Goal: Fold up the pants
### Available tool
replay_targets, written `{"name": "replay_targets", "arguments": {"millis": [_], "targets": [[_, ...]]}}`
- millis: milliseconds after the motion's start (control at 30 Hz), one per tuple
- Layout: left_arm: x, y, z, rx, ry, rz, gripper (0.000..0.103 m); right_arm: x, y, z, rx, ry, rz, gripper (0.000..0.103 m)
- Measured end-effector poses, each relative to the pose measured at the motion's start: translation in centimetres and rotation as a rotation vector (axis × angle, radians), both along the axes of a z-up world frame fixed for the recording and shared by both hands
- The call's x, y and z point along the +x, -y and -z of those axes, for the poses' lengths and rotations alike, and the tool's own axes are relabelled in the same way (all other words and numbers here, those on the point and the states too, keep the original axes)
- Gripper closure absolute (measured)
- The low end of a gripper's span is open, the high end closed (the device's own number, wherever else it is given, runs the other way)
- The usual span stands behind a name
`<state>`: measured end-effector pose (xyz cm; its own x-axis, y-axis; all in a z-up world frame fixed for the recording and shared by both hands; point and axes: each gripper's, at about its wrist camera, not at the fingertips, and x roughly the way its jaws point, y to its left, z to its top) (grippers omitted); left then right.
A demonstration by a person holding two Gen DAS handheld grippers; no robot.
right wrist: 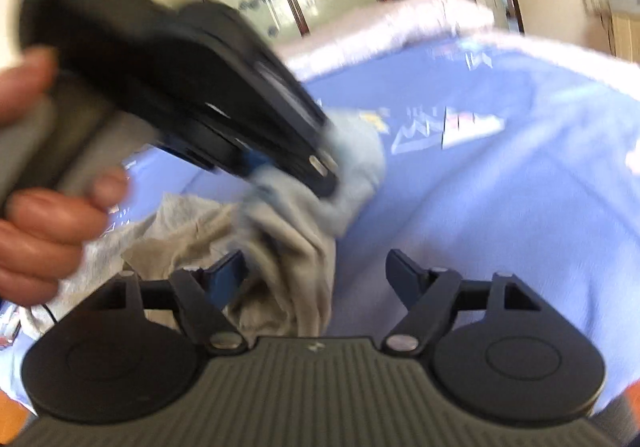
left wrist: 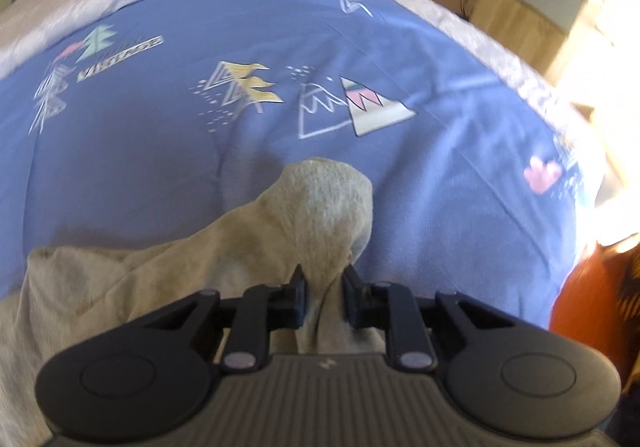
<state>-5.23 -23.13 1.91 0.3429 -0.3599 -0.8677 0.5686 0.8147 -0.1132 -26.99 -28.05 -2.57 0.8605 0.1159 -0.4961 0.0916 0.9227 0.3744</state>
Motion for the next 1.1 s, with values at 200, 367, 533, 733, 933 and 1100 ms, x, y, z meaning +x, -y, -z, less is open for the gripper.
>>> {"name": "replay_targets", "arguments": {"millis": [200, 367, 533, 733, 933, 1100], "targets": [[0.6, -4.2, -0.4, -0.101, -0.049, -0.09, 0.085, 0.8, -2.4, 0.2, -0.022, -0.041, -0.085, 0.023], [0.4, -6.5, -0.6, -0.134, -0.049, -0.127, 0.085, 1.9, -3.9, 0.4, -0.061, -0.059, -0.108, 0.022], [0.2, -8.3, -0.9, -0.13, -0.016, -0.167, 0.084, 3.3, -3.8, 0.5, -0.022, -0.082, -0.064, 0.022], [-0.2, -9.0, -0.8, -0.108, 0.018, -0.185, 0.083, 2.7, -4.8, 0.8, -0.005, -0.121, -0.047, 0.028], [-0.2, -9.2, -0.8, -0.104, 0.025, -0.194, 0.082, 2.9, -5.6, 0.5, -0.051, -0.098, -0.059, 0.027], [-0.4, -9.2, -0.8, -0.103, 0.03, -0.194, 0.083, 3.3, -4.8, 1.4, -0.023, -0.136, -0.038, 0.027]]}}
